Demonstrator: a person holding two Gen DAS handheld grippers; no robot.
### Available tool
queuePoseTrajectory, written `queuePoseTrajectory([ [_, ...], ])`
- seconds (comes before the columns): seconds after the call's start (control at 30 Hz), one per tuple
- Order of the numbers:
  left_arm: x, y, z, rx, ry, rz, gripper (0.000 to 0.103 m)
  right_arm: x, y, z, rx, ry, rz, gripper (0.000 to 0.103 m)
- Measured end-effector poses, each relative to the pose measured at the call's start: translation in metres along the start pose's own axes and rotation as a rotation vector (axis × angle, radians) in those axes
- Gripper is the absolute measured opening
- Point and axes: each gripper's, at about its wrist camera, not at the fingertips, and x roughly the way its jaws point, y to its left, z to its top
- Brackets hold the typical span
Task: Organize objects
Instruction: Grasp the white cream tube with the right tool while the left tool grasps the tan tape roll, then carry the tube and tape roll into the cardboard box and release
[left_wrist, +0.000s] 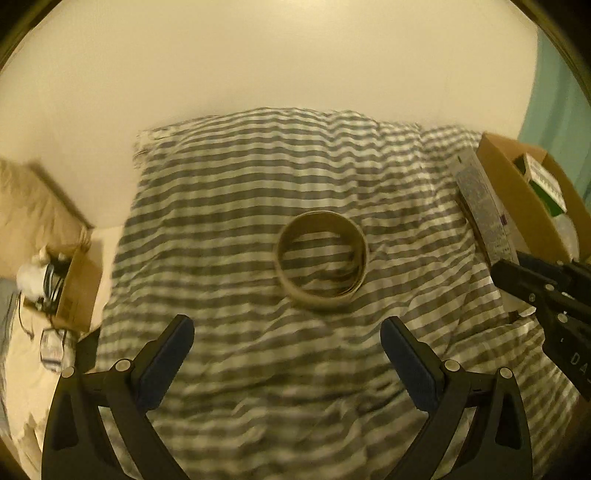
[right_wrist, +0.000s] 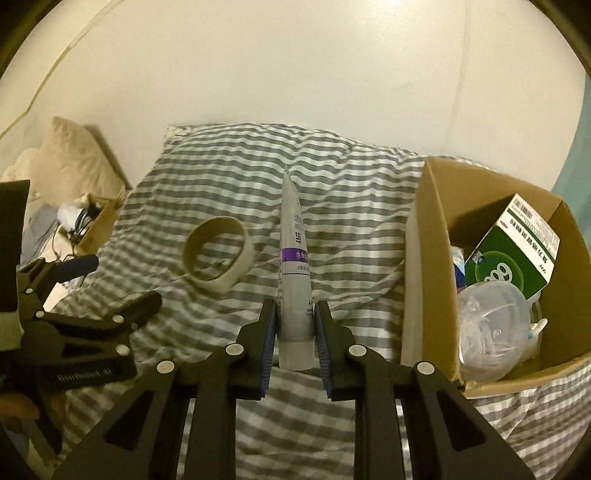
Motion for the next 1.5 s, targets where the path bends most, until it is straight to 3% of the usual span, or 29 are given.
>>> queuePoseTrajectory([
  [0.27, 0.055, -0.017, 0.017, 0.018, 0.059, -0.023, 0.103, 0.030, -0.012, 0.008, 0.012, 0.008, -0.003, 0.020],
  [0.5, 0.076, -0.014, 0.031, -0.003, 0.039, -0.038, 0.103, 0.048, -0.012, 0.012, 0.008, 0.014, -0.007, 0.020],
  [0.6, 0.073, -0.012, 0.032, -0.003, 0.021, -0.081, 0.092, 0.050, -0.012, 0.012, 0.010, 0.017, -0.003, 0.020],
  [0.63, 0.071, -0.013, 0.032, 0.005, 0.023, -0.089, 0.080, 0.049, -0.012, 0.012, 0.011, 0.018, -0.001, 0.020],
  [0.77, 0.060, -0.014, 0.033, 0.024, 0.045, -0.081, 0.079, 0.044, -0.012, 0.012, 0.010, 0.015, -0.002, 0.020],
  [0.9, 0.033, -0.010, 0.034, 0.003, 0.033, -0.079, 0.079, 0.027, -0.013, 0.014, 0.012, -0.001, 0.000, 0.020],
  [1.03, -0.018, -0.004, 0.046, -0.022, -0.019, -0.066, 0.079, -0.005, -0.013, 0.022, 0.005, -0.040, 0.001, 0.020],
  [1.17, -0.087, -0.002, 0.059, -0.034, -0.127, -0.049, 0.078, -0.062, -0.018, 0.045, 0.029, -0.123, 0.047, 0.020],
  [1.3, -0.155, -0.011, 0.079, -0.011, -0.239, -0.020, 0.078, -0.137, -0.023, 0.073, -0.013, -0.237, 0.035, 0.020],
  [1.5, -0.230, -0.059, 0.100, 0.004, -0.358, -0.088, 0.078, -0.230, -0.047, 0.093, -0.080, -0.323, -0.022, 0.020],
])
